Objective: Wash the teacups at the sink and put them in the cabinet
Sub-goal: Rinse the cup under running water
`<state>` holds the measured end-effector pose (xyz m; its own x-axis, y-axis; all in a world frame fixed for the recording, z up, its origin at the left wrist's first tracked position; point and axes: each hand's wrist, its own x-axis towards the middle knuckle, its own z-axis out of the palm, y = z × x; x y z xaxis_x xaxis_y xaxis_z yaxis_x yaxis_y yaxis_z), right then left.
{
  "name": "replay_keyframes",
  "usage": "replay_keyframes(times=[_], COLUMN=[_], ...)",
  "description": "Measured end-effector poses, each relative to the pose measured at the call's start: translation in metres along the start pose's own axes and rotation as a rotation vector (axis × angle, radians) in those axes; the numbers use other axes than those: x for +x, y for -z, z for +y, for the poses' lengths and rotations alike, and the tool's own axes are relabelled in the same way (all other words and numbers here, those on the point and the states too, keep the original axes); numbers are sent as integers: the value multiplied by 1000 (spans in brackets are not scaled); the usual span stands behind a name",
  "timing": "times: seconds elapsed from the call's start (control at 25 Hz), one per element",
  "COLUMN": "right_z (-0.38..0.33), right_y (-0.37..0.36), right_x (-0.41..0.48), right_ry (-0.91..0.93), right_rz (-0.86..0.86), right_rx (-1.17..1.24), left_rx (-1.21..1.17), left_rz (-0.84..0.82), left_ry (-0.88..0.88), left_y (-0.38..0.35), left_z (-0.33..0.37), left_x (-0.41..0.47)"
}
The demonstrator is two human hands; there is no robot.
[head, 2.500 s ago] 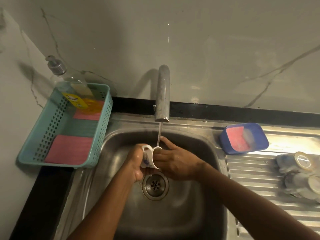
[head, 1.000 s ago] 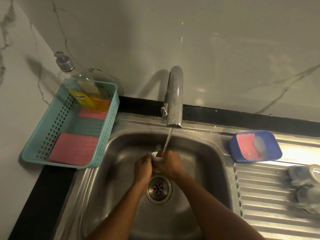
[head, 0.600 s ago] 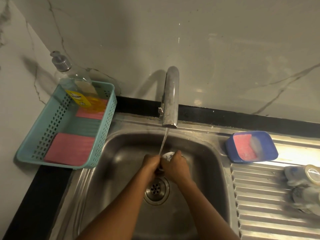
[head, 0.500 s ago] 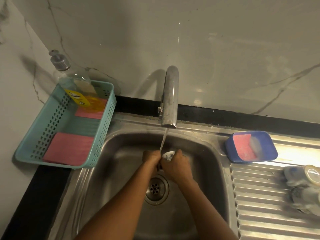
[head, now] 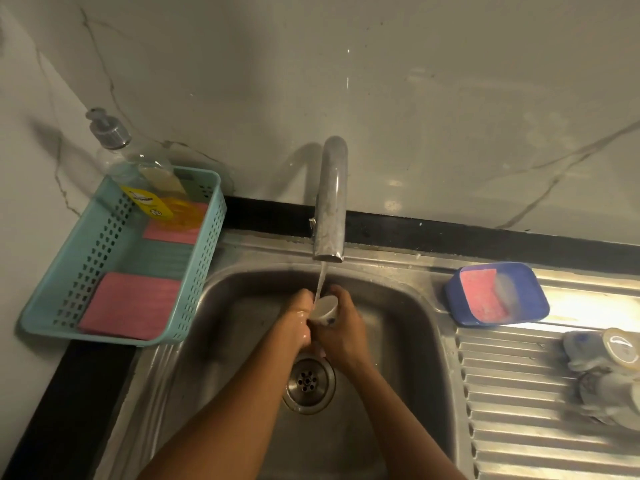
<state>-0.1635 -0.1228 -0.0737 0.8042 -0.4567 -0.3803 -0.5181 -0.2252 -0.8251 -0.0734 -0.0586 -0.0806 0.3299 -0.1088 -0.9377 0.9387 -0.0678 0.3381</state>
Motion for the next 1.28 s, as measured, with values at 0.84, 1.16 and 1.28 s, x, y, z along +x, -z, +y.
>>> replay_keyframes(times=[0.84, 1.16, 1.28], right_z=[23, 10, -6], right_y=[-45, 4, 30], right_x=[23, 8, -3], right_ry=[21, 295, 448], right_rz=[72, 61, 130], right_rx=[-242, -510, -700], left_rx=[32, -9, -86], left_rz=[93, -95, -216], left_ry=[-568, -294, -166], left_y=[46, 23, 6], left_z=[-47, -43, -36], left_x=[16, 5, -4])
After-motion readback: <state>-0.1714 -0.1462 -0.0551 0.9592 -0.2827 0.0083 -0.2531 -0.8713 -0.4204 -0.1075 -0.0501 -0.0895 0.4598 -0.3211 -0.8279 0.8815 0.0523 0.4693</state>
